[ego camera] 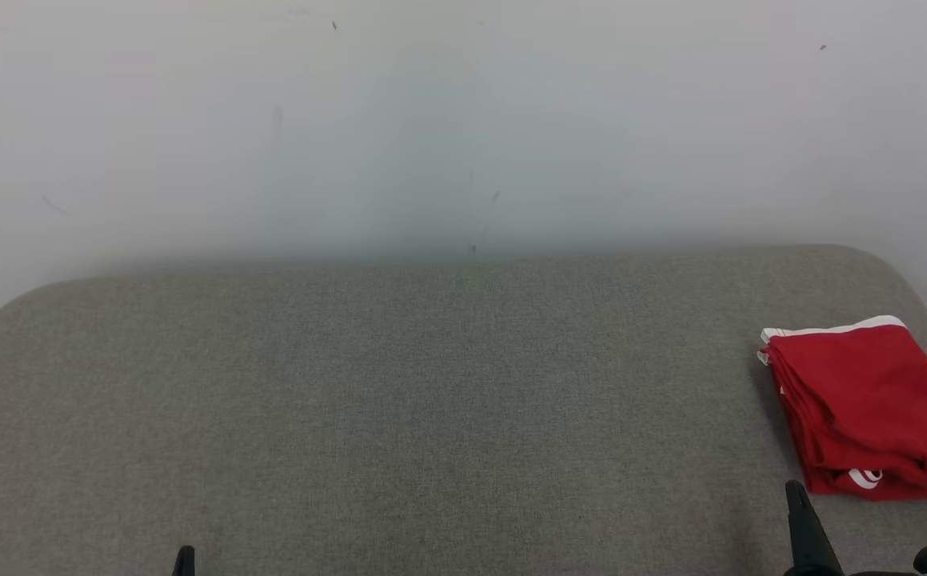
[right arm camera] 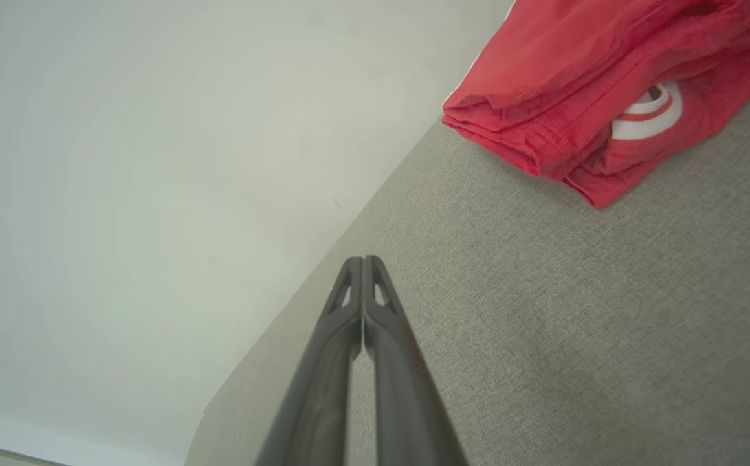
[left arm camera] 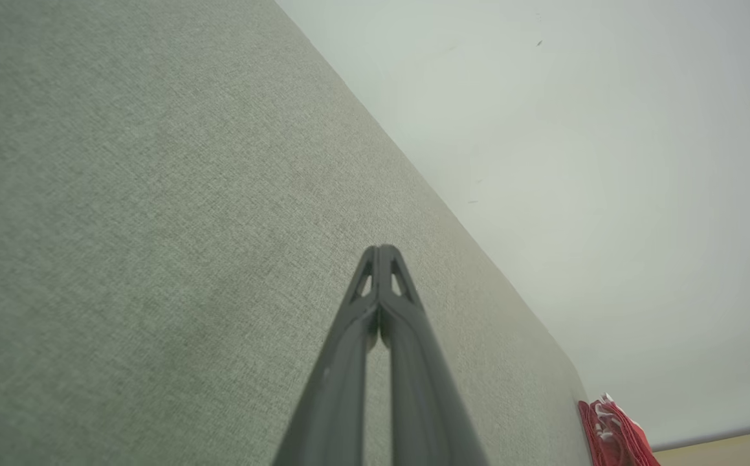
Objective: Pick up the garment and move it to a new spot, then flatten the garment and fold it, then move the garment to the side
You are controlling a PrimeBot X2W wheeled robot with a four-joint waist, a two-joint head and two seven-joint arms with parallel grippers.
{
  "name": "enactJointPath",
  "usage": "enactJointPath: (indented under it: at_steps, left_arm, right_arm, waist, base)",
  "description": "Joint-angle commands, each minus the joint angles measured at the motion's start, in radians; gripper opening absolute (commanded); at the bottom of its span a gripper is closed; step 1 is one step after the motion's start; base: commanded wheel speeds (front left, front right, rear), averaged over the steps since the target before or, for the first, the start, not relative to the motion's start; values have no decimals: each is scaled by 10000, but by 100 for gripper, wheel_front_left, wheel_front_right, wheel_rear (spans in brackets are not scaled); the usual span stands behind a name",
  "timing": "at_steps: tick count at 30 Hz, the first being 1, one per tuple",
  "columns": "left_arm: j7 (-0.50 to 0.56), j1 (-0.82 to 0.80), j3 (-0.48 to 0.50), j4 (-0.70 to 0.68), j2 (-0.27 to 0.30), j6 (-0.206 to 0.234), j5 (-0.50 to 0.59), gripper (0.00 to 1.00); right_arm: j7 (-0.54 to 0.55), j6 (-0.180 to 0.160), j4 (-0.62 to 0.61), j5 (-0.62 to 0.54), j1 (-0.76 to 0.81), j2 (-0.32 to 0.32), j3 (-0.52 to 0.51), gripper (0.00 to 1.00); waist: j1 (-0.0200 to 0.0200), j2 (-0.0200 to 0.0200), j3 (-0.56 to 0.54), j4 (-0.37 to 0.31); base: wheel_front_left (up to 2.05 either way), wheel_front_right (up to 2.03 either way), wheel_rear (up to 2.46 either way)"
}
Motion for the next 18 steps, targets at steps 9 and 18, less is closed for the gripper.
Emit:
enactJointPath:
  at_steps: [9, 18]
  left_arm:
    - [381, -519, 100, -166, 10, -11, -1239, 0]
    - [672, -726, 141, -184, 5, -12, -2192, 0]
  right_arm:
    - [130, 6, -250, 1300, -304, -24, 37, 0]
    - [213, 7, -331, 2258, -372, -25, 54, 0]
  waist:
    - [0, -1, 121, 5]
    - [0, -1, 231, 9]
  base:
    - [0, 0, 0]
    - [0, 0, 0]
